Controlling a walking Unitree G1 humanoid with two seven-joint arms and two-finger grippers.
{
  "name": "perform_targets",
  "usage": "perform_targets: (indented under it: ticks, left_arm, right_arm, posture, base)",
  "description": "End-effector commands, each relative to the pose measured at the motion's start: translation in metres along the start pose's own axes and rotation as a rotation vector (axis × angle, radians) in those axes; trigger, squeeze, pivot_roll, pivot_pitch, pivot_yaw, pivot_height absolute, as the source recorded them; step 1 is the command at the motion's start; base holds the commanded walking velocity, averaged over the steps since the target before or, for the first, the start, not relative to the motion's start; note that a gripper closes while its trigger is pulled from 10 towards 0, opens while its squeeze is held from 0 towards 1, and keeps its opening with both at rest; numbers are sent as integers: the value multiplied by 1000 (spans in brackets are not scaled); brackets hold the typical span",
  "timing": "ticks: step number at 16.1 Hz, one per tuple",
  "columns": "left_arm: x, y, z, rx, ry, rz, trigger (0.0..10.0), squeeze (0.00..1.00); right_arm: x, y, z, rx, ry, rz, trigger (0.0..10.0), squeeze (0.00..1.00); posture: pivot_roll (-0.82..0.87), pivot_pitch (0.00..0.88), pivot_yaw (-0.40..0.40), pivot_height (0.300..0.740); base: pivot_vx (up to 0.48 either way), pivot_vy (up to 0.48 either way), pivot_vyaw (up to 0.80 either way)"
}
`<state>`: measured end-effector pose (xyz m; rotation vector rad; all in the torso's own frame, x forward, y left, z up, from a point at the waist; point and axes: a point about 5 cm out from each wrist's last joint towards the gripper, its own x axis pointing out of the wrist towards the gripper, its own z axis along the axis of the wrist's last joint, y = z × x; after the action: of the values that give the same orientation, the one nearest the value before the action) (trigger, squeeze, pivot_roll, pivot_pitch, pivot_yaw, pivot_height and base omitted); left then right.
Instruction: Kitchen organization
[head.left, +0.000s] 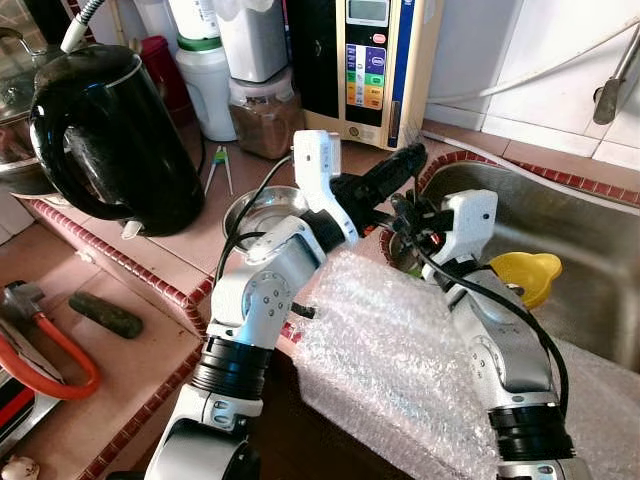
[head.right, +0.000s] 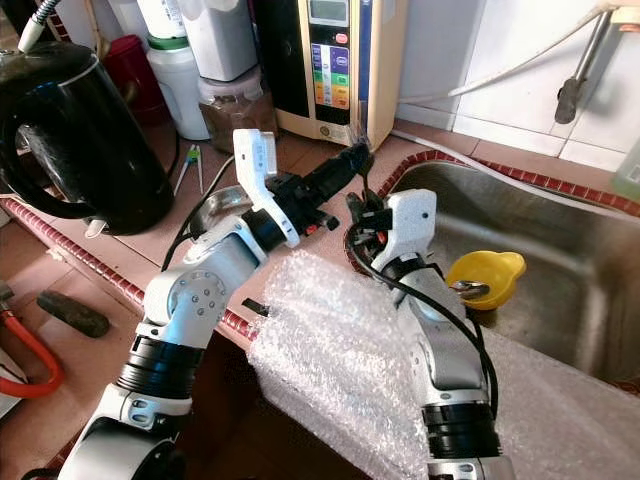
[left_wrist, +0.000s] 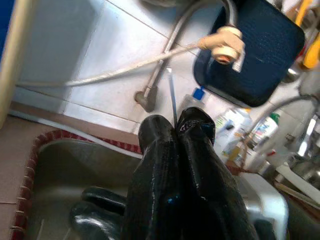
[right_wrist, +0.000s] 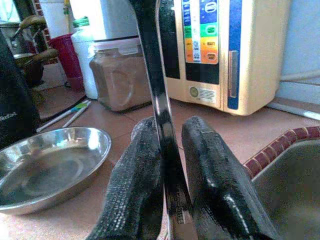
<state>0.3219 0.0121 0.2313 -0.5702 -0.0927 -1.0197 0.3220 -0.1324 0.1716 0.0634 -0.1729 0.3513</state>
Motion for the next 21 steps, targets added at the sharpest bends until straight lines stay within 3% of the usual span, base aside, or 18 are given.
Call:
perform_targets:
  ticks: [1, 2, 3, 4, 5, 7, 8, 9, 14, 19, 20, 21]
  left_arm:
    - [-2, -4, -2, -1, 5, -19, 0, 0]
    - [-2, -3, -2, -2, 0, -16, 0, 0]
    - [-2, -2, -1, 5, -2, -8, 824, 0]
    - [-2, -1, -1, 10, -2, -2, 3059, 0]
    - [-2, -1, -1, 10, -1, -2, 9922, 0]
    - [-5, 3, -3, 32, 10, 22, 10000, 0]
    - [-8, 7, -3, 33, 14, 44, 10000, 773]
    - [-10, 9, -2, 18, 7, 42, 10000, 1000]
    - [-25, 16, 0, 99, 45, 57, 10000, 1000]
    - [-56, 41, -10, 176, 162, 123, 10000, 1000]
    - [-57, 43, -11, 178, 173, 126, 10000, 1000]
    - [-63, 49, -17, 194, 205, 136, 10000, 1000]
  right_arm:
    - [1, -9, 3, 4, -18, -50, 0, 0]
    - [1, -9, 3, 2, -15, -53, 0, 0]
    - [1, -9, 3, -2, -16, -54, 0, 0]
    - [2, -11, 4, -8, -20, -58, 0, 0]
    - [3, -11, 4, -8, -20, -59, 0, 0]
    - [5, -14, 6, -19, -22, -67, 0, 0]
    - [5, -14, 6, -24, -22, -65, 0, 0]
    - [6, -16, 6, -31, -18, -64, 0, 0]
    - [11, -25, 5, -105, 8, -63, 0, 0]
    - [15, -55, -6, -244, 113, -61, 0, 0]
    - [16, -59, -6, -251, 125, -73, 0, 0]
    - [16, -75, -12, -176, 184, -151, 0, 0]
  posture:
    - [-84, 54, 127, 740]
    - [-85, 53, 126, 740]
    - [-87, 48, 124, 740]
    - [-87, 44, 121, 740]
    - [-87, 41, 117, 740]
    - [-87, 35, 110, 740]
    - [-87, 33, 108, 740]
    - [-88, 29, 100, 740]
    - [-74, 22, 89, 740]
    - [-70, 17, 85, 740]
    - [-71, 13, 84, 740]
    - [-72, 10, 79, 740]
  base:
    - [0, 0, 0]
    - [0, 0, 0]
    - [0, 0, 0]
    - [0, 0, 0]
    - [0, 0, 0]
    - [0, 0, 0]
    - [0, 0, 0]
    - [0, 0, 0]
    - [0, 0, 0]
    - [0, 0, 0]
    - [0, 0, 0]
    - [0, 0, 0]
